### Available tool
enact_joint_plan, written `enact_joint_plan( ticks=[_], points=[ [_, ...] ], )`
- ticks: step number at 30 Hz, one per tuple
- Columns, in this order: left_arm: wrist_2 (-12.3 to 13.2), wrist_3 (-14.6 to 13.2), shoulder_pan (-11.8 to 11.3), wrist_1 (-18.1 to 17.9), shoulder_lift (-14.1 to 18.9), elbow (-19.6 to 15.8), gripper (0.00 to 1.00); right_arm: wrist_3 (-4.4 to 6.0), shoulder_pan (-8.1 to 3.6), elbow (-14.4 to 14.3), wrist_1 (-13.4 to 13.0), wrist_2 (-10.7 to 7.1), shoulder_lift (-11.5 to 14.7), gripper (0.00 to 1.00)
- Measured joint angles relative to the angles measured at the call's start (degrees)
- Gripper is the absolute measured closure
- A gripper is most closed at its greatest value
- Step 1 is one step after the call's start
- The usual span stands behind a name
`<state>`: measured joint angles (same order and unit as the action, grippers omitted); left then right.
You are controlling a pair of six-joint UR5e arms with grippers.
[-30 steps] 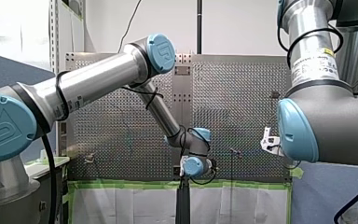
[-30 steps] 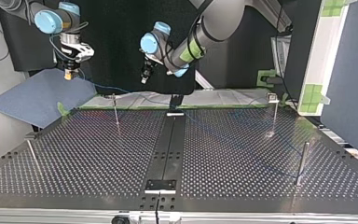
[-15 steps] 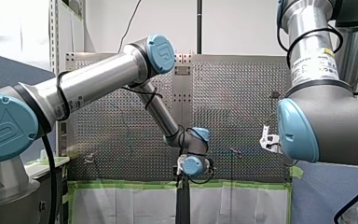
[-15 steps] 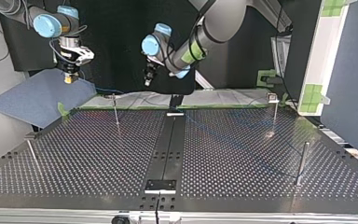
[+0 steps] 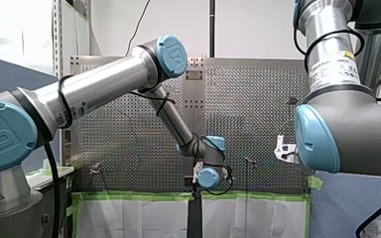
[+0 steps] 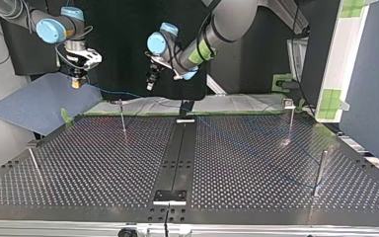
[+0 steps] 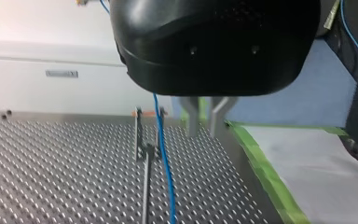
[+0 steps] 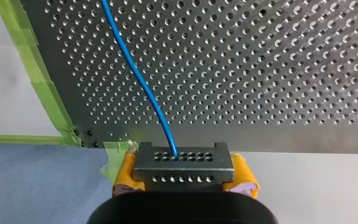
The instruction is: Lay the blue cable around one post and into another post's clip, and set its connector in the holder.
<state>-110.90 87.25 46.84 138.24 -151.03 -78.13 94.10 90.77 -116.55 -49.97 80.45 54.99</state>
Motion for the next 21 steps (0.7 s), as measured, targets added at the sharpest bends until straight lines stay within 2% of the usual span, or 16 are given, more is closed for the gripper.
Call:
enact_joint_plan(
  ticks=[1, 5, 7, 8, 10, 15, 21],
  points=[
    [0.0, -0.1, 0.3, -0.4, 0.0, 0.0, 0.73, -0.09, 0.06, 0.0, 0.1, 0.00, 0.0, 1.00],
    [-0.9, -0.6, 1.3, -2.5, 0.0, 0.0, 0.67, -0.64, 0.53, 0.0, 0.7, -0.03, 0.0, 1.00],
    [-1.9, -1.2, 1.7, -3.6, 0.0, -0.1, 0.54, -0.74, 0.73, 0.0, 0.7, -0.05, 0.0, 1.00],
    [-2.3, -1.4, 1.9, -4.0, 0.0, -0.1, 0.54, -0.78, 0.85, 0.0, 0.8, -0.08, 0.0, 1.00],
    [-3.3, -1.9, 2.2, -4.9, 0.0, -0.1, 0.42, -0.81, 0.99, 0.0, 0.9, -0.12, 0.0, 1.00],
    [-5.6, -1.8, 2.0, -7.2, -0.1, 0.0, 0.39, -0.83, 1.28, 0.0, 1.5, -0.19, 0.0, 1.00],
    [-5.9, -0.7, 0.8, -7.5, -0.5, 0.5, 0.39, -0.87, 1.57, 0.0, 1.7, -0.23, 0.0, 1.00]
  ],
)
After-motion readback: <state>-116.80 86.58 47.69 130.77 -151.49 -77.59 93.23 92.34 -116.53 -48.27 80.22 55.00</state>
